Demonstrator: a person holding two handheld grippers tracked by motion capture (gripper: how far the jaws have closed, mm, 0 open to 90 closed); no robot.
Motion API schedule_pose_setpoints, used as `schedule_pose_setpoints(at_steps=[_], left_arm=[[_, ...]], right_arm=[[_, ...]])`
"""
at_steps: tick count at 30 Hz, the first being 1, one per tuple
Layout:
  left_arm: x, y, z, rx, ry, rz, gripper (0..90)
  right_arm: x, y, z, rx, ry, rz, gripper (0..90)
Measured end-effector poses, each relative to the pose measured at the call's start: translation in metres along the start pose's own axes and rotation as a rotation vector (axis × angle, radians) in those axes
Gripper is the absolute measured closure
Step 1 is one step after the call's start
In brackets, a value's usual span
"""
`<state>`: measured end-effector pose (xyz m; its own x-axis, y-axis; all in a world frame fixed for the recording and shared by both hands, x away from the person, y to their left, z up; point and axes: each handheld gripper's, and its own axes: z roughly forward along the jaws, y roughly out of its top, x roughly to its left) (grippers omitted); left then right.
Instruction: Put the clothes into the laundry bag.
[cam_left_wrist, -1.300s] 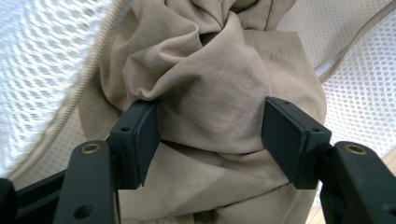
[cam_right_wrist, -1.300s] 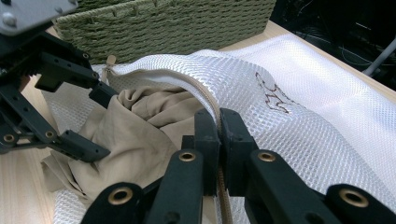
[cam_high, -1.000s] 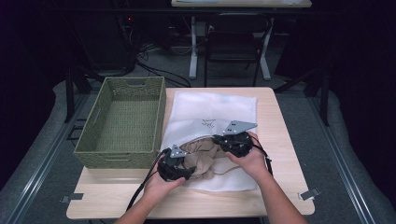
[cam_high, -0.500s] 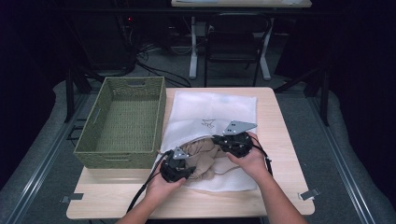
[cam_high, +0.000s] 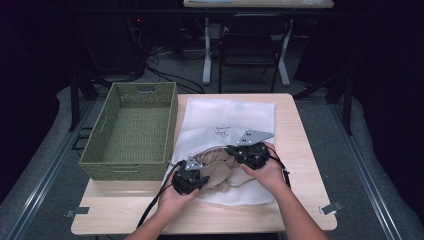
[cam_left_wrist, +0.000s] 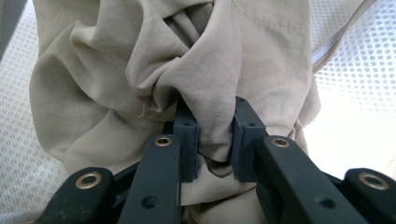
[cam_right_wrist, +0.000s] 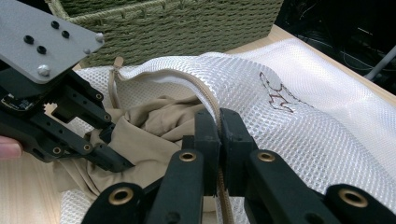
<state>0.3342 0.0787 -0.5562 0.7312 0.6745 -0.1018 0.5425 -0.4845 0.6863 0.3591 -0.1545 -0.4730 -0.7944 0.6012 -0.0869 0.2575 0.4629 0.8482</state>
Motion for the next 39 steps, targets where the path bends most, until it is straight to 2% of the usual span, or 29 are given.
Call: schedule_pose_setpoints(at_steps=[7, 13, 22, 26, 35, 39], left_arm=[[0.000, 0.012, 0.000, -0.011, 0.011, 0.004, 77.6], [0.001, 0.020, 0.003, -0.032, 0.018, -0.011, 77.9], [0.002, 0.035, 0.015, -0.048, 0.056, -0.021, 77.8], [0.000, 0.042, 0.023, -0.047, 0.081, -0.008, 77.8], [0.006, 0.052, 0.036, -0.069, 0.108, -0.049, 77.1], [0.008, 0.053, 0.036, -0.084, 0.108, -0.063, 75.5]], right_arm=[[0.001, 0.001, 0.002, 0.000, 0.005, -0.001, 87.1], [0.004, 0.001, 0.003, 0.005, 0.009, -0.007, 87.1], [0.005, 0.002, 0.003, 0.001, 0.014, -0.010, 87.1], [0.004, 0.002, 0.003, -0.002, 0.015, -0.007, 87.2], [0.004, 0.002, 0.002, -0.004, 0.013, -0.006, 87.1], [0.003, 0.002, 0.001, -0.005, 0.014, -0.007, 87.1]])
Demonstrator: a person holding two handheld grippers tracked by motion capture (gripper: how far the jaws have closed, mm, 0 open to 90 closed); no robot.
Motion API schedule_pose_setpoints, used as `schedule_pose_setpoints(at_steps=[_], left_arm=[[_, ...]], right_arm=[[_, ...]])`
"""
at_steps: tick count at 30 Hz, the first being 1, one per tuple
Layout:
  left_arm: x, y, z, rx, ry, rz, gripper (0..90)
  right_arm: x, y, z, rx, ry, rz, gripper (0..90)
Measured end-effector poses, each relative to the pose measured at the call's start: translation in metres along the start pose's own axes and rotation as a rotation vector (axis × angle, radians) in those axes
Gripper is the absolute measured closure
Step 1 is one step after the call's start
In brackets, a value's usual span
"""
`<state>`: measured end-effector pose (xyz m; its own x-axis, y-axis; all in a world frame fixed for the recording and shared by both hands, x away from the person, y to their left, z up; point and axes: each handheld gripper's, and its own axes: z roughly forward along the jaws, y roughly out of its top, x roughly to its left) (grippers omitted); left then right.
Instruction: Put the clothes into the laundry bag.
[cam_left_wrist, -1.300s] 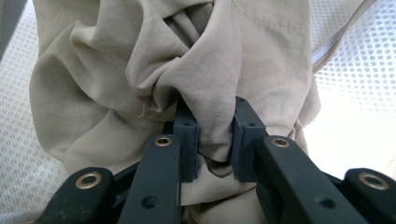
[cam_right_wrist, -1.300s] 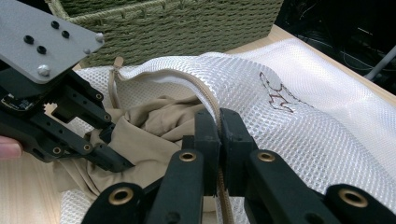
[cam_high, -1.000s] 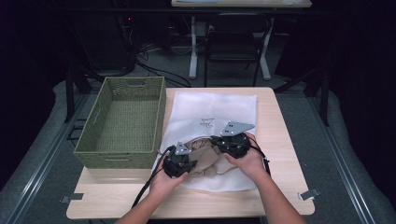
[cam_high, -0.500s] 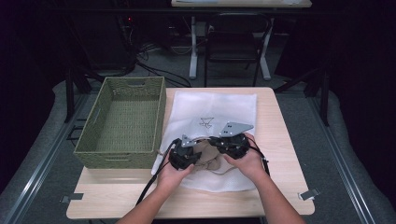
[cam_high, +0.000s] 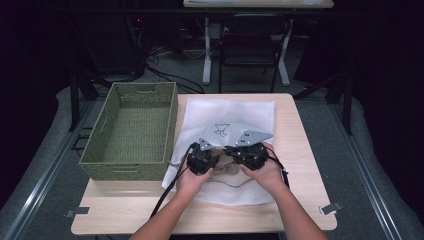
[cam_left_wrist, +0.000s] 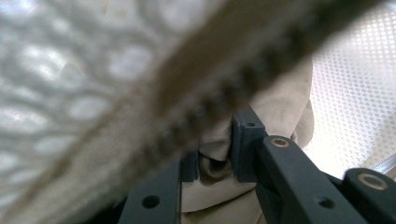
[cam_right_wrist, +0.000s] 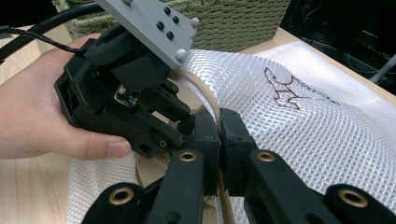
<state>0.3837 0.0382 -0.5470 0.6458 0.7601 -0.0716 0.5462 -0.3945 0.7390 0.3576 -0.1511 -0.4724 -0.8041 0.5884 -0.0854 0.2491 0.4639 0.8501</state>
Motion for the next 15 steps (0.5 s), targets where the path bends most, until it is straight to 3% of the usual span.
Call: schedule_pose_setpoints(at_steps=[5, 10, 15], left_arm=[[-0.002, 0.000, -0.010, -0.008, -0.018, 0.006, 65.4], [-0.006, -0.003, -0.026, -0.020, -0.066, 0.002, 56.1], [-0.010, -0.008, -0.033, -0.004, -0.042, 0.041, 50.2]], right_arm=[[-0.001, -0.001, -0.001, 0.000, -0.002, 0.005, 87.1], [-0.002, -0.001, -0.001, -0.001, -0.005, 0.007, 87.1], [-0.002, -0.001, -0.001, -0.001, -0.005, 0.008, 87.0]])
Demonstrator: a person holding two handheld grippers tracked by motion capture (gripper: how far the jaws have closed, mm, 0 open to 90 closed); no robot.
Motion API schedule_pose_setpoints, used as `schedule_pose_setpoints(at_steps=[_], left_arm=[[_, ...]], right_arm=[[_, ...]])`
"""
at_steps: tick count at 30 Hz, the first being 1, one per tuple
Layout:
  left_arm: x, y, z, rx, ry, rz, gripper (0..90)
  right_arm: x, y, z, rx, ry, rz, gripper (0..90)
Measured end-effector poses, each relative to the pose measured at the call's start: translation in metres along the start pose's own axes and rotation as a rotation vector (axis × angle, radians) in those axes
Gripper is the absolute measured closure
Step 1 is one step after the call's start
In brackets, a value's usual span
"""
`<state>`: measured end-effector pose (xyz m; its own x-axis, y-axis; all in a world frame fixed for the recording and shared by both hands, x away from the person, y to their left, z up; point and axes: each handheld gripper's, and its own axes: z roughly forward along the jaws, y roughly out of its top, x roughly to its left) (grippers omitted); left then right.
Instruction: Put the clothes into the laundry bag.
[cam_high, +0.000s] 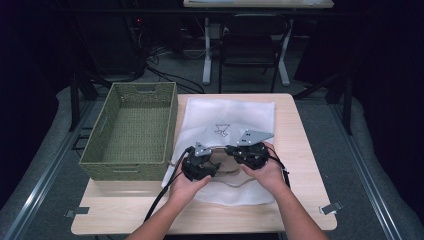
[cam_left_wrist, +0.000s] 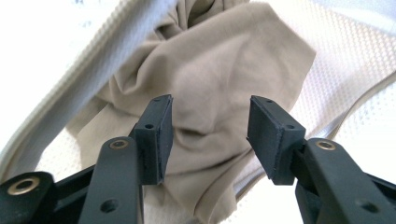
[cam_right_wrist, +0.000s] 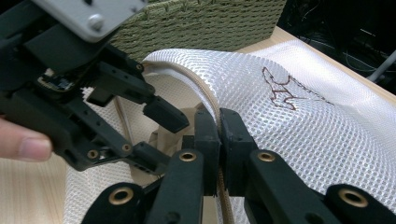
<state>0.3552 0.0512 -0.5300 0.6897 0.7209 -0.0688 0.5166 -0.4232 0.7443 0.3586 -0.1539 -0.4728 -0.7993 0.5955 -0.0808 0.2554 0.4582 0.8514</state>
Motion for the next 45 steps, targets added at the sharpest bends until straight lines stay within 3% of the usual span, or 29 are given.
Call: schedule_pose_setpoints(at_steps=[5, 8, 14, 25, 28, 33, 41, 45], left_arm=[[0.004, -0.011, 0.006, 0.039, 0.023, -0.008, 47.5], [0.007, -0.016, 0.012, 0.045, 0.013, -0.041, 47.0], [0.006, -0.021, 0.019, 0.061, 0.000, -0.029, 47.1], [0.004, -0.027, 0.027, 0.081, 0.004, -0.003, 70.0], [0.006, -0.028, 0.027, 0.073, -0.009, -0.021, 77.9], [0.009, -0.025, 0.026, 0.053, -0.014, -0.041, 83.4], [0.009, -0.013, 0.024, 0.038, -0.020, -0.055, 84.5], [0.007, -0.014, 0.024, 0.045, -0.041, -0.055, 72.7]], right_arm=[[0.000, 0.000, 0.000, 0.001, -0.001, 0.001, 87.0], [0.000, 0.000, 0.000, 0.001, -0.001, 0.000, 86.9], [-0.001, -0.001, 0.000, 0.003, 0.000, -0.002, 86.9], [0.000, -0.001, 0.000, 0.004, 0.000, -0.001, 87.0], [0.000, -0.001, 0.000, 0.005, 0.000, 0.000, 86.9], [0.000, -0.001, 0.001, 0.007, 0.000, -0.002, 86.9], [0.000, -0.001, 0.001, 0.008, 0.000, -0.001, 86.9], [0.000, -0.001, 0.000, 0.007, -0.001, 0.000, 86.9]])
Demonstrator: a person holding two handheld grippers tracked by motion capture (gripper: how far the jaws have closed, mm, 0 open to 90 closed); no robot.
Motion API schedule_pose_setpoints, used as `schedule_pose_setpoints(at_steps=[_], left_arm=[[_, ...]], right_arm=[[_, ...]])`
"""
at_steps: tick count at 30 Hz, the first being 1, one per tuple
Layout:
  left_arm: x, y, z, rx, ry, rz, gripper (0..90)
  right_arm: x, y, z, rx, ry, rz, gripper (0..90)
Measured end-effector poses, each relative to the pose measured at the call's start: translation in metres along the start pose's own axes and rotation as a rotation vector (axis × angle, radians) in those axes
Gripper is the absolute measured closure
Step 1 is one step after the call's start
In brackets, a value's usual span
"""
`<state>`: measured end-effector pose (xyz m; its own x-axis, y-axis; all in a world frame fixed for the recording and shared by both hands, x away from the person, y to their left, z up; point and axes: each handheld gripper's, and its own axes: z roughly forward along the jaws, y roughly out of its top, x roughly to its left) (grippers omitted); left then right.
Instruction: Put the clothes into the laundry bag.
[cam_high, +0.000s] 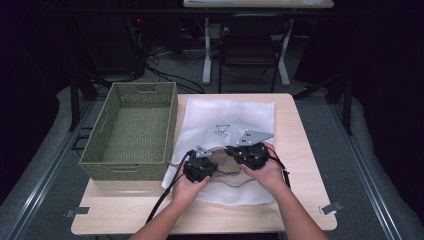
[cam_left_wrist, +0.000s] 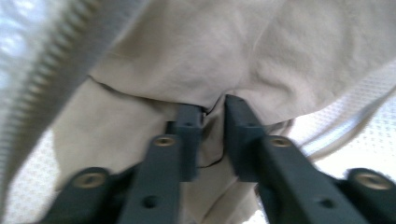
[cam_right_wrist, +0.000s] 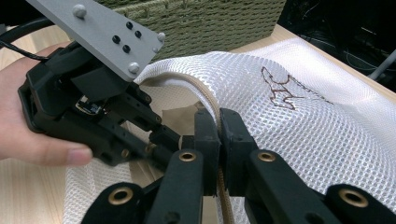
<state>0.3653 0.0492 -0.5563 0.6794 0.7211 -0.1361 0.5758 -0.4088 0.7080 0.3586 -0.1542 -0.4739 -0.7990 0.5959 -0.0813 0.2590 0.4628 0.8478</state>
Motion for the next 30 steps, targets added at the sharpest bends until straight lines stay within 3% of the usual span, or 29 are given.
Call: schedule_pose_setpoints(at_steps=[3, 7, 13, 18, 28, 30], left_arm=[[-0.002, 0.000, -0.003, -0.009, -0.005, 0.006, 58.9], [-0.006, -0.001, -0.006, 0.008, -0.011, 0.035, 50.1], [-0.004, -0.007, -0.004, 0.022, 0.003, 0.044, 47.7], [-0.002, -0.010, 0.002, 0.034, -0.008, 0.037, 56.4], [-0.010, -0.011, -0.004, 0.048, -0.019, 0.067, 40.6], [-0.012, -0.012, -0.006, 0.054, 0.002, 0.094, 38.4]], right_arm=[[0.000, 0.000, 0.000, 0.000, 0.000, -0.002, 86.8], [0.000, 0.000, 0.000, -0.001, 0.000, 0.000, 86.9], [0.000, 0.000, 0.000, 0.000, 0.001, -0.001, 86.8], [0.000, 0.000, 0.000, 0.000, 0.001, -0.001, 86.9], [0.000, 0.000, -0.001, -0.001, -0.001, 0.000, 86.9], [0.000, 0.000, -0.001, -0.002, -0.001, 0.002, 86.8]])
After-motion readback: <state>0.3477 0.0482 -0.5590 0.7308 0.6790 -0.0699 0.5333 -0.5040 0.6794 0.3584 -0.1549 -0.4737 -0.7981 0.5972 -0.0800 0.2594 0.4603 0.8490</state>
